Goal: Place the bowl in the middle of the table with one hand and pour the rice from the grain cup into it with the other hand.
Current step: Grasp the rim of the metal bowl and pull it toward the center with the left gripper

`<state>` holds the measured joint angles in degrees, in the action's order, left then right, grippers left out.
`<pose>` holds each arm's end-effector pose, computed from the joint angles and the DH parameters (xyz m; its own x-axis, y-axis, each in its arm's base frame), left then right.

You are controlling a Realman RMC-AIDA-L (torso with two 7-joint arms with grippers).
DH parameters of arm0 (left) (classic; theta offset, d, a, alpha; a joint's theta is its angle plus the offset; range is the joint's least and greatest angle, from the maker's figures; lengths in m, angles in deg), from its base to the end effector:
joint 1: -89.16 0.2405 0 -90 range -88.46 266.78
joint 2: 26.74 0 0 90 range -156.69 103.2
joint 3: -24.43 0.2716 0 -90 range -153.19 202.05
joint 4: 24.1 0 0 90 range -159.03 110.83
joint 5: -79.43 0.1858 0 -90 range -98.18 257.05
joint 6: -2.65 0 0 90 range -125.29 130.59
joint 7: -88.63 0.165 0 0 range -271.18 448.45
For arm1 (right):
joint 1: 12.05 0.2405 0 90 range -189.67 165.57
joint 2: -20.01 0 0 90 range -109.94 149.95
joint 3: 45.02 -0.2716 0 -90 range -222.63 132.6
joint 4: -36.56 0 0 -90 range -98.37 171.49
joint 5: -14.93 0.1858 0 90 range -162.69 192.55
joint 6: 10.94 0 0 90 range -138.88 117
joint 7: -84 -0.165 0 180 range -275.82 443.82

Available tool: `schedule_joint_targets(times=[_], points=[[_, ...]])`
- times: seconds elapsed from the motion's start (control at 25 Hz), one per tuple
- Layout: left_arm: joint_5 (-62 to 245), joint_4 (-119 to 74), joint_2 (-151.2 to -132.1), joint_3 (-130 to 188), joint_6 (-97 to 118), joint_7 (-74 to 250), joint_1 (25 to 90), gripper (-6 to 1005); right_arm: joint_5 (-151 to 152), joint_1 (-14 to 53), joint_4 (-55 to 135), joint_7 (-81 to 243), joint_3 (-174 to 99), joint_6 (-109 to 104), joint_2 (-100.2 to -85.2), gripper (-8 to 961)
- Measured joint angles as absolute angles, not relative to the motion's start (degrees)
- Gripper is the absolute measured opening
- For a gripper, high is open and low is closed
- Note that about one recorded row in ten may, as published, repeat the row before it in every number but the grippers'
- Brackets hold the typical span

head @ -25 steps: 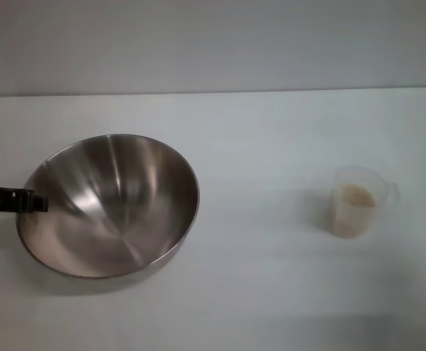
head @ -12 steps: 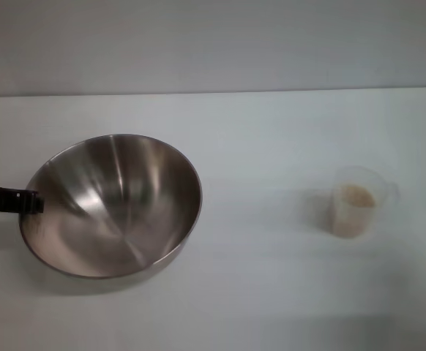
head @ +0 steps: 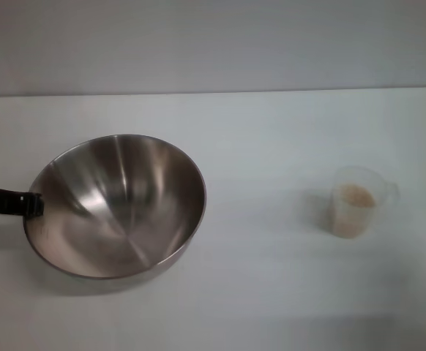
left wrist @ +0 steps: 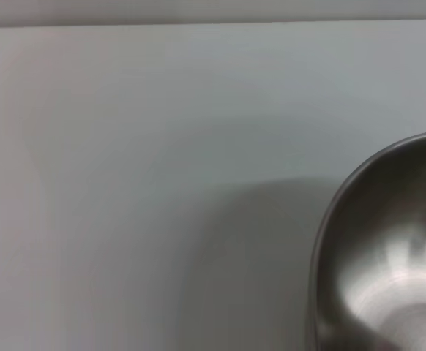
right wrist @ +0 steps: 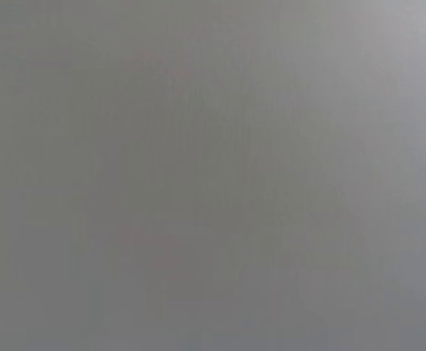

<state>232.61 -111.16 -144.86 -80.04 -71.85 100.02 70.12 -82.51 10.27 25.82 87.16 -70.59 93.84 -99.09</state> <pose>-0.2721 0.3406 0.0279 0.4546 0.8418 0.2911 0.7634 -0.1998 -0.6142 0.2803 0.2913 0.0642 0.6411 0.5904 -0.4903 -0.6509 0.0796 -0.7550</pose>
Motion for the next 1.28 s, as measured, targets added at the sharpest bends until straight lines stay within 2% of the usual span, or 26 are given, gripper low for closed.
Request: schedule_joint_targets(times=[0.72, 1.28], points=[[231.87, -110.92, -144.86, -82.69, -73.10, 100.69, 68.91, 46, -82.54, 10.11, 25.84, 87.07, -70.59, 93.82, -99.17, 729], [227.17, -109.43, -144.78, -90.42, -81.23, 103.66, 60.24, 46, -82.65, 10.02, 25.88, 85.69, -70.59, 93.82, -99.11, 728]])
